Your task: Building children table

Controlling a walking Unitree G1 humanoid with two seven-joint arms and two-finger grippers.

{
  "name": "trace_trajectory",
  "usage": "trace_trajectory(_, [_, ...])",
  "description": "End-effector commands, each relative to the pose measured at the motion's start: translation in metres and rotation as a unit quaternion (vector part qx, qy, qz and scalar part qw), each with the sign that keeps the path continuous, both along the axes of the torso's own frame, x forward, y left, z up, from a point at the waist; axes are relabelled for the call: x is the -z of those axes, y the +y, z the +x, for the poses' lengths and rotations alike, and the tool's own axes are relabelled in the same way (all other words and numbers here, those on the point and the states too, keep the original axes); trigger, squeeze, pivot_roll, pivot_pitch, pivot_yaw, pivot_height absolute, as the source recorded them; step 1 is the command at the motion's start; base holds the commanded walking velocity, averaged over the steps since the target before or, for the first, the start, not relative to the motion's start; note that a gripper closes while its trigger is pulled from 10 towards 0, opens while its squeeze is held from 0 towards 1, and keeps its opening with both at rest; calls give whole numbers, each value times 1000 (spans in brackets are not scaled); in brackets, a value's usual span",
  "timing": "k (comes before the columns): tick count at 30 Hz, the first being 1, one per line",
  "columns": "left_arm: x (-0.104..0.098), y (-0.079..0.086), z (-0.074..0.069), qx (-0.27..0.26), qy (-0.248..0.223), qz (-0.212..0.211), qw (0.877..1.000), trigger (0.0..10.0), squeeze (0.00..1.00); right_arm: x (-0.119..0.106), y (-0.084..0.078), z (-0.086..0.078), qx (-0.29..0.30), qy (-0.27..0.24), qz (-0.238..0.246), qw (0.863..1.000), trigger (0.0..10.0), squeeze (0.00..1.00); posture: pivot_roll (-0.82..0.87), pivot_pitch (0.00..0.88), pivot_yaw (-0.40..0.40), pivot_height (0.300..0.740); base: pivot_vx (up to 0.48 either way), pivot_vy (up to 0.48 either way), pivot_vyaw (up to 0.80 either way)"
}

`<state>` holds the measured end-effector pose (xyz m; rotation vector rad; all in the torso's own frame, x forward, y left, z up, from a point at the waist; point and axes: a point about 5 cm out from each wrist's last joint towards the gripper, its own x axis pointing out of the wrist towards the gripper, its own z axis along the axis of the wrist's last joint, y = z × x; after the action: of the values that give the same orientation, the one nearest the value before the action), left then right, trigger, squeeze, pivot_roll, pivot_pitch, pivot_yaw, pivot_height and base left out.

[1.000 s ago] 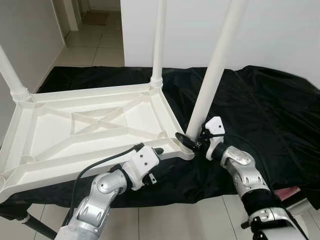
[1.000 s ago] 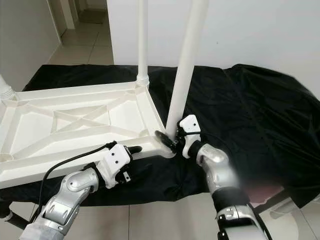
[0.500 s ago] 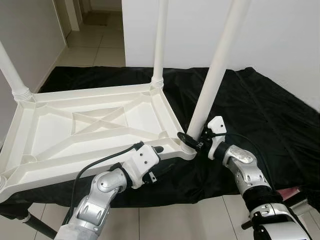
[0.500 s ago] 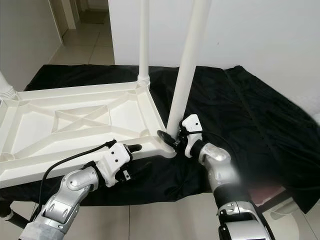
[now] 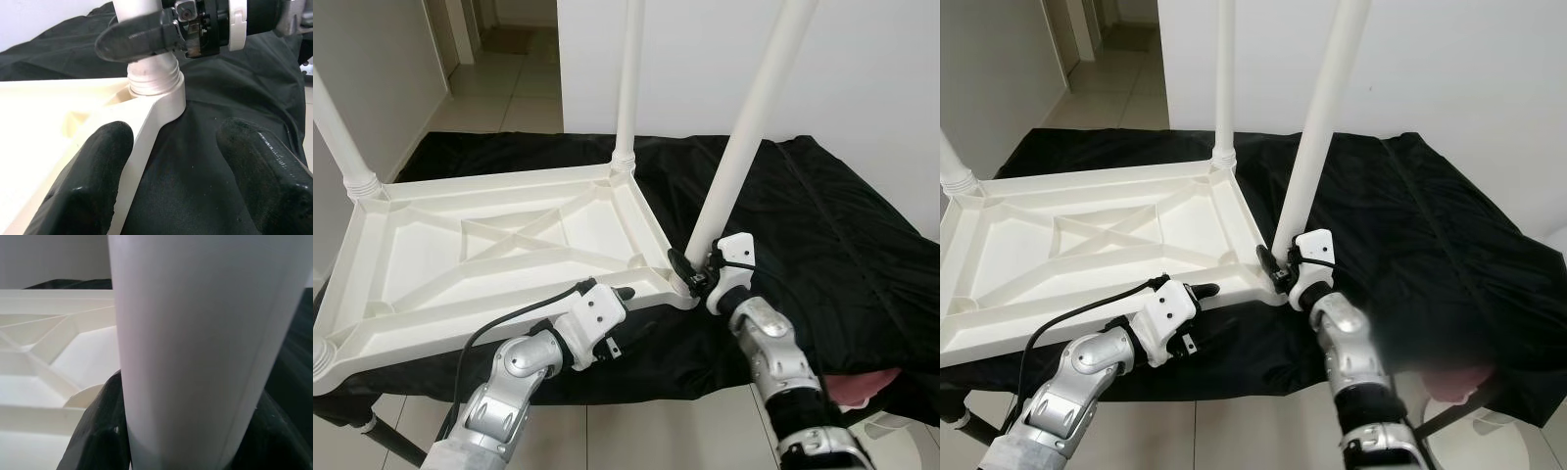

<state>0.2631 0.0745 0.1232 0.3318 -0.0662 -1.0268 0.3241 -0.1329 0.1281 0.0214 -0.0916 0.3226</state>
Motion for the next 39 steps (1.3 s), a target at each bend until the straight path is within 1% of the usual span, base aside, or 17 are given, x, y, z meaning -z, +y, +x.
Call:
trace_trajectory(1, [1, 0, 3, -29, -8, 0, 1000, 10000, 0, 10, 1, -5, 34, 31, 8, 999, 10000, 0, 15, 0, -21, 740, 0, 0, 0])
trace_trajectory(4, [1, 0, 3, -29, -8, -2, 1000, 10000, 0, 13, 8, -9, 65, 34, 15, 997, 10000, 0, 13, 0, -22, 740, 0, 0, 0])
trace_trajectory(5, [2, -1, 3, -29, -8, -2, 1000, 10000, 0, 14, 11, -11, 89, 34, 15, 995, 10000, 0, 15, 0, -22, 740, 0, 0, 0])
trace_trajectory(6, [2, -1, 3, -29, -8, -2, 1000, 10000, 0, 14, 11, -11, 89, 34, 15, 995, 10000, 0, 15, 0, -22, 740, 0, 0, 0])
trace_trajectory(7, [2, -1, 3, -30, -7, -3, 1000, 10000, 0, 16, 15, -14, 121, 40, 21, 992, 10000, 0, 16, 0, -22, 740, 0, 0, 0])
trace_trajectory(8, [2, -1, 3, -30, -7, -3, 1000, 10000, 0, 16, 15, -14, 121, 40, 21, 992, 10000, 0, 16, 0, -22, 740, 0, 0, 0])
trace_trajectory(9, [2, -1, 2, -32, -6, -5, 999, 10000, 0, 20, 22, -18, 149, 54, 36, 987, 10000, 0, 21, 0, -19, 740, 0, 0, 0])
trace_trajectory(11, [2, -1, 2, -32, -6, -5, 999, 10000, 0, 20, 22, -18, 149, 54, 36, 987, 10000, 0, 21, 0, -19, 740, 0, 0, 0])
trace_trajectory(13, [2, -1, 2, -30, -5, -4, 1000, 10000, 0, 22, 30, -22, 162, 65, 51, 983, 10000, 0, 20, 0, -6, 740, 0, 0, 0])
trace_trajectory(22, [-1, 2, 9, -32, -13, 3, 999, 10000, 0, 16, 26, -18, 157, 58, 42, 985, 10000, 0, 34, 0, -3, 740, 0, 0, 0])
trace_trajectory(28, [0, -1, 6, -31, -11, -2, 999, 10000, 0, 13, 22, -14, 146, 51, 43, 987, 10000, 0, 45, 0, -16, 740, 0, 0, 0])
trace_trajectory(29, [0, -2, 4, -35, -9, -8, 999, 10000, 0, 10, 21, -13, 137, 46, 42, 989, 10000, 1000, 52, 0, -30, 740, 0, 0, 0])
trace_trajectory(33, [2, -1, 0, -41, -1, -13, 999, 10000, 0, 1, 16, -9, 98, 28, 36, 994, 10000, 1000, 55, 0, -33, 740, 0, 0, 0])
trace_trajectory(35, [10, 0, -4, -41, 10, -8, 999, 10000, 0, 4, 12, -10, 68, 23, 20, 997, 10000, 1000, 63, 0, -43, 740, 0, 0, 0])
trace_trajectory(36, [12, 0, -5, -39, 6, 4, 999, 10000, 0, 4, 9, -9, 59, 21, 13, 998, 10000, 749, 63, 0, -44, 740, 0, 0, 0])
trace_trajectory(38, [12, 0, -7, -37, 2, 14, 999, 10000, 0, 4, 7, -9, 54, 20, 9, 998, 10000, 749, 63, 0, -45, 740, 0, 0, 0])
trace_trajectory(39, [9, 1, -7, -41, 6, -3, 999, 10000, 0, 3, 1, -9, 20, 7, -7, 1000, 10000, 0, 72, 0, -61, 740, 0, 0, 0])
